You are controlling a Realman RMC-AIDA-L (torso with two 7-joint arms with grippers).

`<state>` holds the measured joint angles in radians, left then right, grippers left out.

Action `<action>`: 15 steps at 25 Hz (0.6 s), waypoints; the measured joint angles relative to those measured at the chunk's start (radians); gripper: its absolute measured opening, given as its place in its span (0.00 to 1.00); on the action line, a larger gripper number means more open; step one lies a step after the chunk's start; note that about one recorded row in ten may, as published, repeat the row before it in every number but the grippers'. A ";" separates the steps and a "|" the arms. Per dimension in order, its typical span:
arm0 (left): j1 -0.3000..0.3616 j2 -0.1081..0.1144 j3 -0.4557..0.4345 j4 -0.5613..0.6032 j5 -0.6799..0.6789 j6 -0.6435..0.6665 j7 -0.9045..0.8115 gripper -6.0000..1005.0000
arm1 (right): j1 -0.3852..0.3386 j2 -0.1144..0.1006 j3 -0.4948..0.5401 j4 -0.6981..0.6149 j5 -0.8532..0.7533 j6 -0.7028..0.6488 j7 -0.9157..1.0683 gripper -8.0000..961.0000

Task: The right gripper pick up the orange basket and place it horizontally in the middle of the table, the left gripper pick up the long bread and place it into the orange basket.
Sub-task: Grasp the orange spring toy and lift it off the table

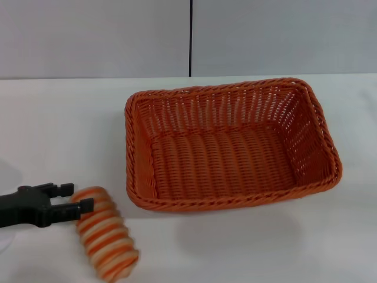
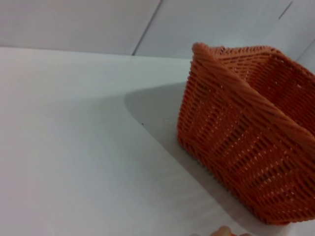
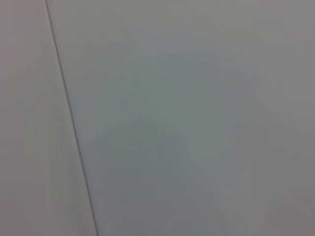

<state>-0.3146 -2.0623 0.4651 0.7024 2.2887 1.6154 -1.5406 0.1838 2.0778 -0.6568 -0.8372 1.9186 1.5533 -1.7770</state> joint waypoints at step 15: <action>0.002 0.002 0.028 -0.030 -0.006 -0.005 0.085 0.75 | -0.011 -0.001 0.005 0.007 0.000 0.007 -0.003 0.54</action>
<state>-0.3130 -2.0602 0.4935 0.6725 2.2824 1.6108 -1.4561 0.1732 2.0769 -0.6520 -0.8300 1.9190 1.5602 -1.7804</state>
